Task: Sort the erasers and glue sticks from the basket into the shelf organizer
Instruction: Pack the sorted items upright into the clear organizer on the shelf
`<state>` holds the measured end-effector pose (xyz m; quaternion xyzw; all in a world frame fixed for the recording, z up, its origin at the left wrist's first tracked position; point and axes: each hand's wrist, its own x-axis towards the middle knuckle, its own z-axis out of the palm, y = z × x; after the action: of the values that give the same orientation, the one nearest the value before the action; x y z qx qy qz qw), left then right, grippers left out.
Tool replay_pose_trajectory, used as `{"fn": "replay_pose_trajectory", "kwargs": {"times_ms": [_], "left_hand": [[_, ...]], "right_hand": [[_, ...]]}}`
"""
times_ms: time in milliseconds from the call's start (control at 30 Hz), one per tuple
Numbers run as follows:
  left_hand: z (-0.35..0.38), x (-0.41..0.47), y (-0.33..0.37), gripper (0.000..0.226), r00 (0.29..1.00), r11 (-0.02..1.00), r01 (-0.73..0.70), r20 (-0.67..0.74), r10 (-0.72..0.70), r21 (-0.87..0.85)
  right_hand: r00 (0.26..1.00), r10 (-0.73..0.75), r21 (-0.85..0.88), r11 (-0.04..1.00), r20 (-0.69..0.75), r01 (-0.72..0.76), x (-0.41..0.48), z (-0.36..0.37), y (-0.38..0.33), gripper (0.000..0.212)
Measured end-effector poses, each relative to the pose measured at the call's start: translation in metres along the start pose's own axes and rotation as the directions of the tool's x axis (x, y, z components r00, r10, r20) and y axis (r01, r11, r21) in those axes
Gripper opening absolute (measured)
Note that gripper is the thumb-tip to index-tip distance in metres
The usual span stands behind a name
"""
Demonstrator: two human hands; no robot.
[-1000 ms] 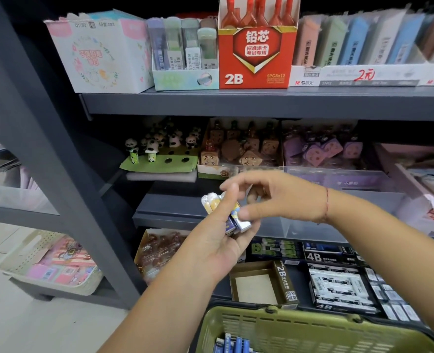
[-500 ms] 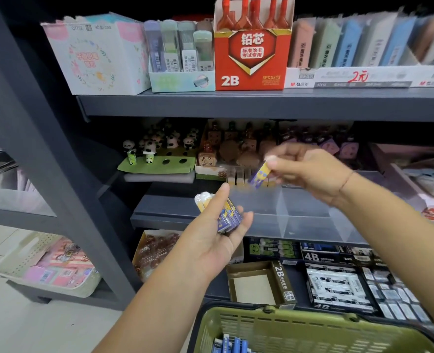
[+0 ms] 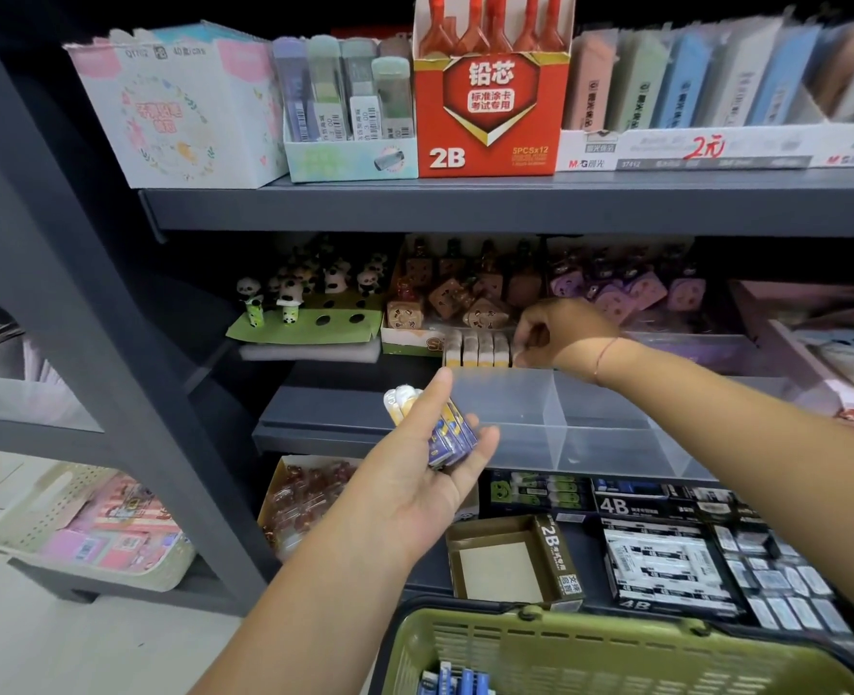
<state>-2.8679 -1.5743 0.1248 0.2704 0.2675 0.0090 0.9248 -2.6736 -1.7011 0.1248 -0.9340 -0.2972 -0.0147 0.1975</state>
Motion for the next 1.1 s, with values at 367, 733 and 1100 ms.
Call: {"fn": "replay_pose_trajectory", "kwargs": {"times_ms": [367, 733, 1100], "left_hand": [[0.000, -0.002, 0.001, 0.038, 1.000, 1.000, -0.003, -0.004, 0.003, 0.028], [0.002, -0.005, -0.002, 0.050, 0.984, 0.996, 0.065, 0.164, -0.074, 0.059], [-0.001, -0.002, 0.001, 0.033, 0.999, 0.999, 0.033, 0.042, -0.033, 0.005]], "right_hand": [[0.996, 0.051, 0.164, 0.986, -0.074, -0.038, -0.007, -0.007, -0.007, 0.015], [0.878, -0.389, 0.575, 0.800, 0.278, 0.173, -0.059, -0.021, -0.052, 0.039], [0.996, -0.080, 0.712, 0.702, 0.051, 0.019, -0.046, -0.049, -0.031, 0.021]]}}
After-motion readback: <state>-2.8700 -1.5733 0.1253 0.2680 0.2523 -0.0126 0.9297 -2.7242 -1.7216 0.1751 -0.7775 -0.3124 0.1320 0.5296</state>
